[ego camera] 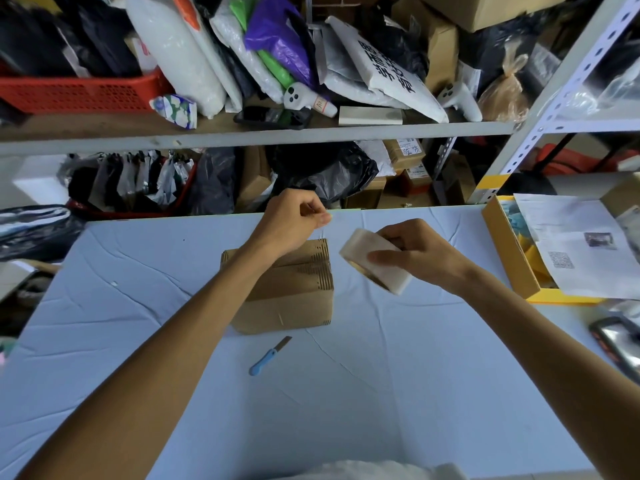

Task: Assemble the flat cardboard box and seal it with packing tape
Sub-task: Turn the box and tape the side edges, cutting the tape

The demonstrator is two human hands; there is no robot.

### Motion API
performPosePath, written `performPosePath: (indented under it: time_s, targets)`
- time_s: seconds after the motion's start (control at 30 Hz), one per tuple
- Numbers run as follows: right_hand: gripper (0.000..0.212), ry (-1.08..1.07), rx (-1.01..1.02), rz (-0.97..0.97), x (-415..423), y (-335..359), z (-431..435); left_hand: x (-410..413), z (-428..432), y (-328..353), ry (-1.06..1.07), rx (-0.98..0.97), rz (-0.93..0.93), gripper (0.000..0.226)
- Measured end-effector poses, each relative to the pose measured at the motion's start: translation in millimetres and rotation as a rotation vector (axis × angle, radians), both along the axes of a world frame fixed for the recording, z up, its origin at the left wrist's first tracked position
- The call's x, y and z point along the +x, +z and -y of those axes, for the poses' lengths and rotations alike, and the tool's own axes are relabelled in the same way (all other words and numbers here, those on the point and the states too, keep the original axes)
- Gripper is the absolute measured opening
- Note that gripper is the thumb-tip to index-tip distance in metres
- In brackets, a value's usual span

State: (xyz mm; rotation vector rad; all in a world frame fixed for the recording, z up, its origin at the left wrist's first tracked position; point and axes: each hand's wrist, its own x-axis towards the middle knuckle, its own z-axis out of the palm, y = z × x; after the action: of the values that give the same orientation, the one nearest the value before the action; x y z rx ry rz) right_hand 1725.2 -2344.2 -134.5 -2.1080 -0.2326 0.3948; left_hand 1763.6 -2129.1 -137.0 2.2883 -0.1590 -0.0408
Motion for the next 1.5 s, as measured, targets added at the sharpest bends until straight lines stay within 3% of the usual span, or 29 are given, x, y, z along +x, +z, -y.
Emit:
performPosePath:
  time_s: [0.13, 0.2, 0.3, 0.4, 0.53, 0.87, 1.0, 1.5]
  targets:
    - [0.027, -0.117, 0.074, -0.171, 5, -3, -2, 4, 2, 7, 0.005, 0.099, 0.091, 0.007]
    - [0.043, -0.196, -0.101, -0.265, 6, -13, -15, 2, 6, 5, 0.004, 0.179, 0.139, 0.009]
    - [0.047, -0.317, -0.323, -0.342, -2, -28, -30, 4, 7, -3, 0.030, 0.206, 0.157, 0.010]
    - [0.048, -0.409, -0.193, -0.407, -12, -31, -29, 12, 0, -11, 0.000, 0.190, 0.085, 0.009]
    - [0.040, -0.351, 0.002, -0.366, -27, -28, -33, 27, -14, -20, -0.012, 0.228, -0.001, 0.009]
    - [0.042, -0.503, 0.004, -0.678, -39, -35, -48, 46, 0, -29, -0.169, 0.363, 0.025, 0.007]
    - [0.056, -0.592, 0.071, -0.685, -42, -48, -52, 59, -7, -34, -0.284, 0.343, -0.092, 0.004]
    - [0.051, -0.751, 0.183, -0.737, -25, -50, -75, 96, -3, -65, -0.359, 0.334, -0.127, 0.007]
